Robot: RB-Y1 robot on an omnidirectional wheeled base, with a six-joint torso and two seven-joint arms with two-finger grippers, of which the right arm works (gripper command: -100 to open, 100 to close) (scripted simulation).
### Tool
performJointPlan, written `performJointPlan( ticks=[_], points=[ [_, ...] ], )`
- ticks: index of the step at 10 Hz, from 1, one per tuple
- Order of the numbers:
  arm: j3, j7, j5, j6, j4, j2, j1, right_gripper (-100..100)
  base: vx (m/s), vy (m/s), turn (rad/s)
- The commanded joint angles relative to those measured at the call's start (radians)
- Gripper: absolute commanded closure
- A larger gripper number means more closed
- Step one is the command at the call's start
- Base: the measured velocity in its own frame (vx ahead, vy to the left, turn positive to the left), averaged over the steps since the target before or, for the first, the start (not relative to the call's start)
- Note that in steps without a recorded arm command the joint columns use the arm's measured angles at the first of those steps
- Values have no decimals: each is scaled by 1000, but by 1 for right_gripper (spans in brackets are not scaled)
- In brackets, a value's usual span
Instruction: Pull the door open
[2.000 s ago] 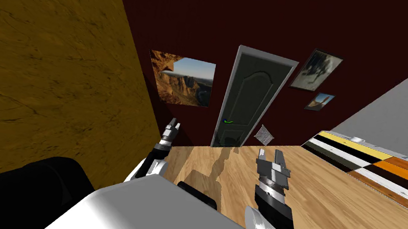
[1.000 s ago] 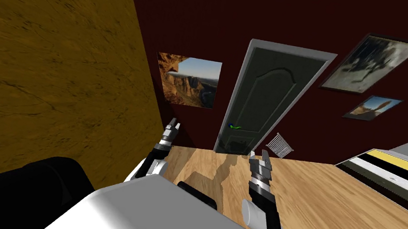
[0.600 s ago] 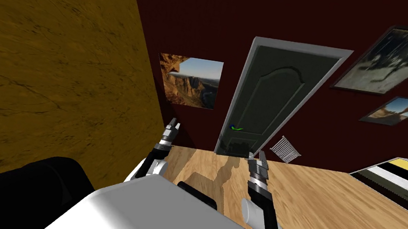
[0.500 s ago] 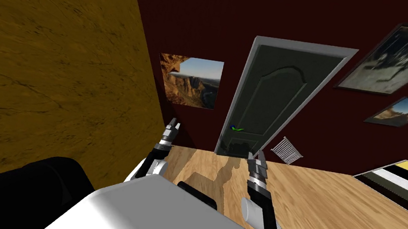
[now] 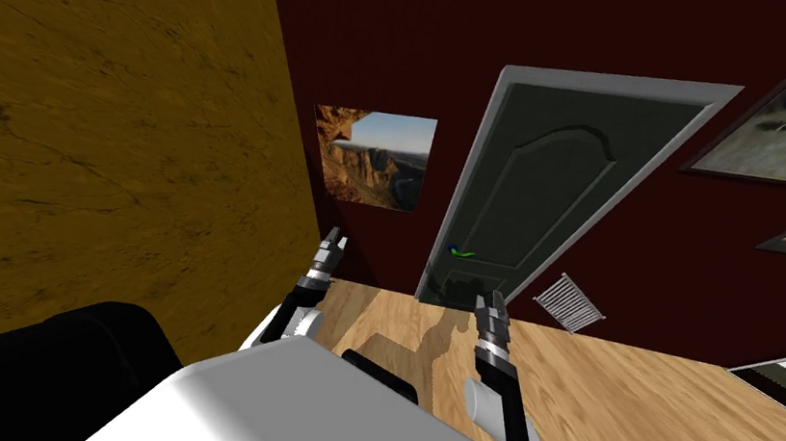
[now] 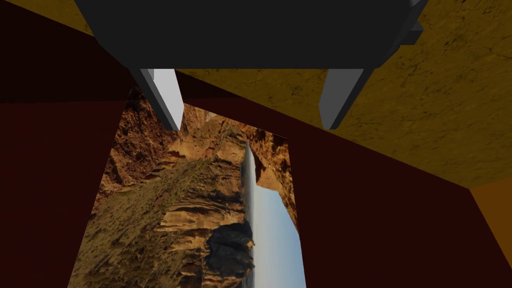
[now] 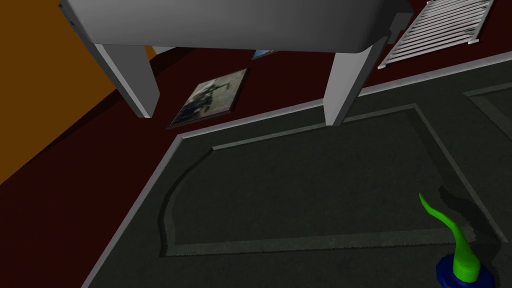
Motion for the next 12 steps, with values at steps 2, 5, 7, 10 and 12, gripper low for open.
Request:
performJointPlan(
  ticks=[2,5,7,10,12],
  points=[
    [-9,-2,-3,-11,69,-15,-33,-100,51,-64,89],
    [-18,-5,-6,-26,155,-32,-73,-100,39,-53,133],
    [-18,-5,-6,-26,179,-32,-73,-100,31,-45,23],
    [-28,-7,-9,-41,263,-50,-115,-100,30,-47,110],
    [-33,-8,-10,-49,314,-59,-135,-100,31,-55,105]
  ],
)
